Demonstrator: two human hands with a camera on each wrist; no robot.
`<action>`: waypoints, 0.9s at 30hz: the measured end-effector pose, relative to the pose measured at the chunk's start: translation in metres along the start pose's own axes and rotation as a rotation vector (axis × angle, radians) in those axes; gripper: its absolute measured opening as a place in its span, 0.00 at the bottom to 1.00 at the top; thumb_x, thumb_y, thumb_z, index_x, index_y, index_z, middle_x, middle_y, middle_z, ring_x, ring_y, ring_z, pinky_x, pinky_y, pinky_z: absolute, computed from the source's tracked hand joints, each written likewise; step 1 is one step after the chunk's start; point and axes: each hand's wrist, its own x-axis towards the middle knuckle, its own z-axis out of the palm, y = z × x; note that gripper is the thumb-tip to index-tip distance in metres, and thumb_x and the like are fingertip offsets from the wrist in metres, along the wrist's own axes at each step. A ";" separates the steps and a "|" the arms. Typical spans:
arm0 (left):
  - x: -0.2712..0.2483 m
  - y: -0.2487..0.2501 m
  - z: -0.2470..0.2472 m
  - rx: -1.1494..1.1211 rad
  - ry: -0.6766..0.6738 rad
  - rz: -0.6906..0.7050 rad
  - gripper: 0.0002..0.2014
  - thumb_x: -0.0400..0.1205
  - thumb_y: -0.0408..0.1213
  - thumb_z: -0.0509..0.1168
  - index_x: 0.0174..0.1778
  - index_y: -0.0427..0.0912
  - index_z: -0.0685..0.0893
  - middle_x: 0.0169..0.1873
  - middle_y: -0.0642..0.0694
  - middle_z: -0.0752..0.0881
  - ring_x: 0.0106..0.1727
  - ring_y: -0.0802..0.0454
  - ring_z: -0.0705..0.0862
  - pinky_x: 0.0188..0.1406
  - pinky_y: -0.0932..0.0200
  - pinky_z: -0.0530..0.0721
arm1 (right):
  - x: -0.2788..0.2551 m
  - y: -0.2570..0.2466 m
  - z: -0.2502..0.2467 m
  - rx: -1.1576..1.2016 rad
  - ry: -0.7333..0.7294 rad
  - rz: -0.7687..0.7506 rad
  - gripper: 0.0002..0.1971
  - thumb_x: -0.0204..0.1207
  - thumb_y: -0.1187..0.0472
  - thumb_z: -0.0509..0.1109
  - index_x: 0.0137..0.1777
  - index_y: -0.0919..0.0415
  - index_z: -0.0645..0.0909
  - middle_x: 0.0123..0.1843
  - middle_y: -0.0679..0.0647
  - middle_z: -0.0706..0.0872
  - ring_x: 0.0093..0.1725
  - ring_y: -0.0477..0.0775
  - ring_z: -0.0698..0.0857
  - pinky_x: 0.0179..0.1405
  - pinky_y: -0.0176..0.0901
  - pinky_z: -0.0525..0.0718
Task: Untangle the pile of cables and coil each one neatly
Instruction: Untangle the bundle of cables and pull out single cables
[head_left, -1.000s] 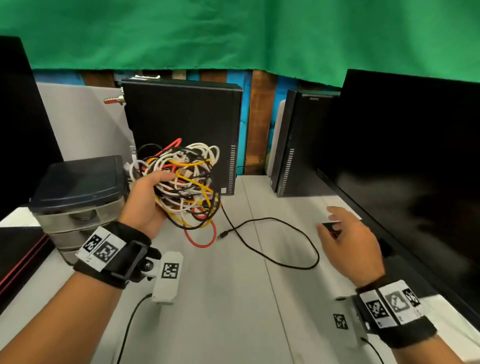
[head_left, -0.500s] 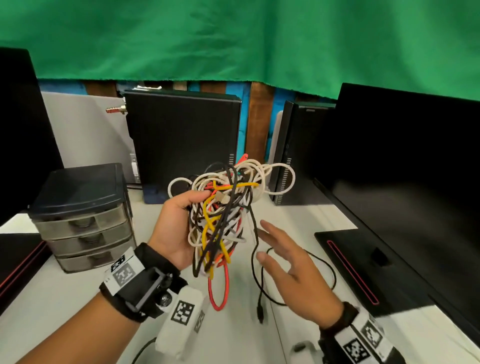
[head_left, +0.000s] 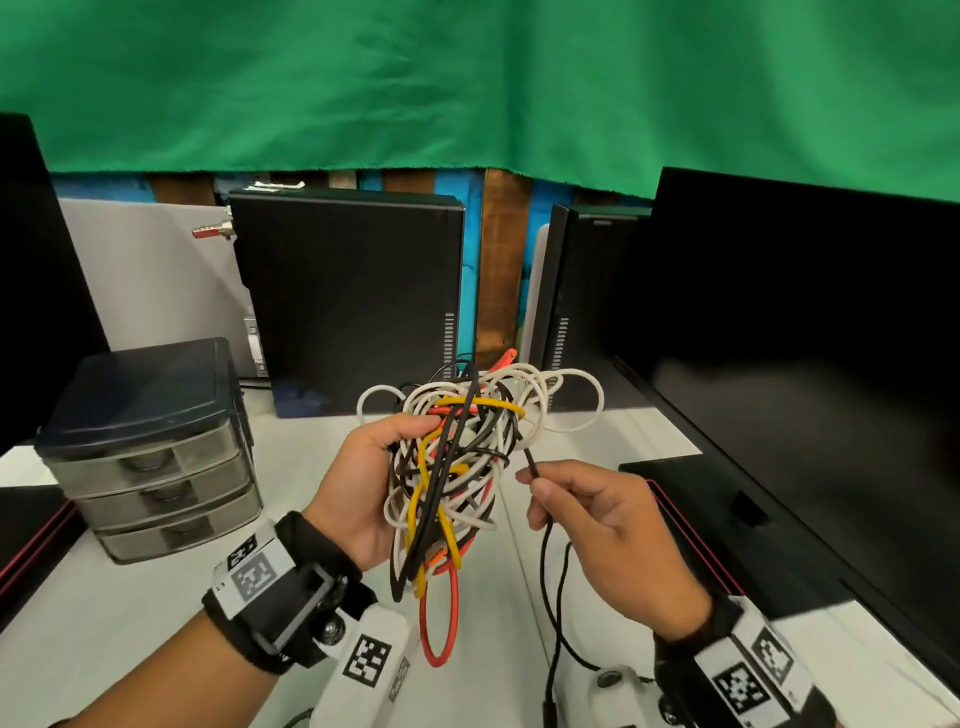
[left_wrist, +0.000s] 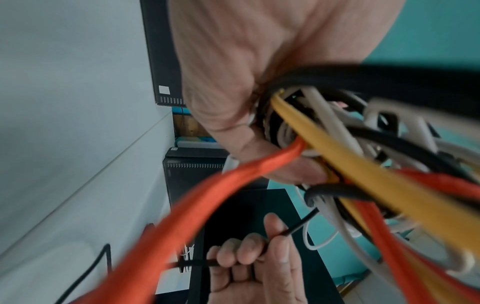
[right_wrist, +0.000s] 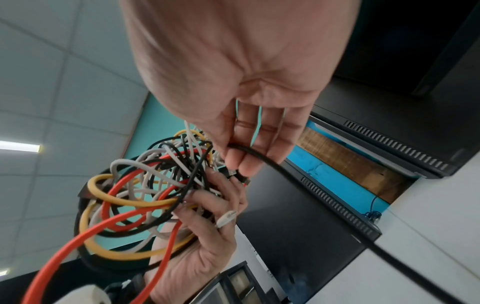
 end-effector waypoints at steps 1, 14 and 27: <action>0.000 0.001 -0.001 0.011 0.007 0.001 0.18 0.83 0.39 0.56 0.39 0.34 0.88 0.30 0.39 0.87 0.27 0.45 0.86 0.26 0.55 0.85 | 0.000 -0.001 -0.001 -0.016 0.003 -0.006 0.13 0.84 0.64 0.69 0.52 0.46 0.92 0.36 0.53 0.88 0.38 0.49 0.85 0.47 0.49 0.86; 0.003 0.000 -0.003 0.358 0.122 0.050 0.16 0.79 0.37 0.66 0.59 0.34 0.90 0.53 0.32 0.91 0.51 0.38 0.91 0.58 0.45 0.88 | 0.001 -0.008 -0.006 -0.043 -0.023 0.030 0.13 0.86 0.67 0.65 0.58 0.54 0.89 0.54 0.47 0.92 0.58 0.51 0.88 0.62 0.49 0.83; 0.000 -0.025 0.008 0.700 0.223 0.427 0.22 0.76 0.30 0.78 0.63 0.50 0.83 0.53 0.52 0.93 0.55 0.53 0.91 0.58 0.48 0.88 | -0.006 -0.014 0.002 -0.549 0.271 0.049 0.08 0.74 0.51 0.78 0.38 0.47 0.81 0.30 0.43 0.83 0.32 0.46 0.82 0.35 0.51 0.85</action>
